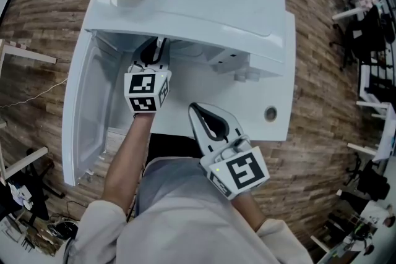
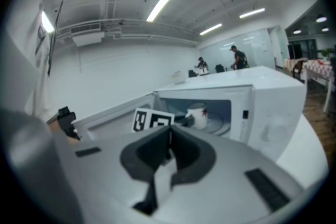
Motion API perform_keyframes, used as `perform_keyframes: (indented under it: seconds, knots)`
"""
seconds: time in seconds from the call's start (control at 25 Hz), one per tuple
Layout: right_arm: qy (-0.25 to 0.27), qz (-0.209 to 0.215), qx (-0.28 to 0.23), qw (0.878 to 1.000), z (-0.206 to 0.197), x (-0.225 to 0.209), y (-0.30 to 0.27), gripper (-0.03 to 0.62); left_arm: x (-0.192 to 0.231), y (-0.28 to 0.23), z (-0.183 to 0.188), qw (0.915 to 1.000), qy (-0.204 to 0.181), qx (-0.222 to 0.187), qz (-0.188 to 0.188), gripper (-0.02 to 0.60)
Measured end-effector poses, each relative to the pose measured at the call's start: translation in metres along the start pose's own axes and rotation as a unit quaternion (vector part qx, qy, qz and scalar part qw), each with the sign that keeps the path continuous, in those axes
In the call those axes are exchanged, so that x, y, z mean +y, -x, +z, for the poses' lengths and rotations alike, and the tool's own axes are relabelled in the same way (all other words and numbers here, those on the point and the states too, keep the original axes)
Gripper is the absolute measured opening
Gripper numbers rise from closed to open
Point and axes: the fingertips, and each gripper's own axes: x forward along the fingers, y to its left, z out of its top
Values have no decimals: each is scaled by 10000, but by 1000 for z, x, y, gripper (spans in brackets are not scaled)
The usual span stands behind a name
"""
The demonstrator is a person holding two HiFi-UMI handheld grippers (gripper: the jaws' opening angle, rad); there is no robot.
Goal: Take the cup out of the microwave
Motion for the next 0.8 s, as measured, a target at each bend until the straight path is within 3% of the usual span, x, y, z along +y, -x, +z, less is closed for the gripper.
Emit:
perform_keyframes:
  seconds: [0.8]
  knots:
    - [123,52,-148,9998,5,11,11,23,-6,29,-1,10000,58,44,14,67]
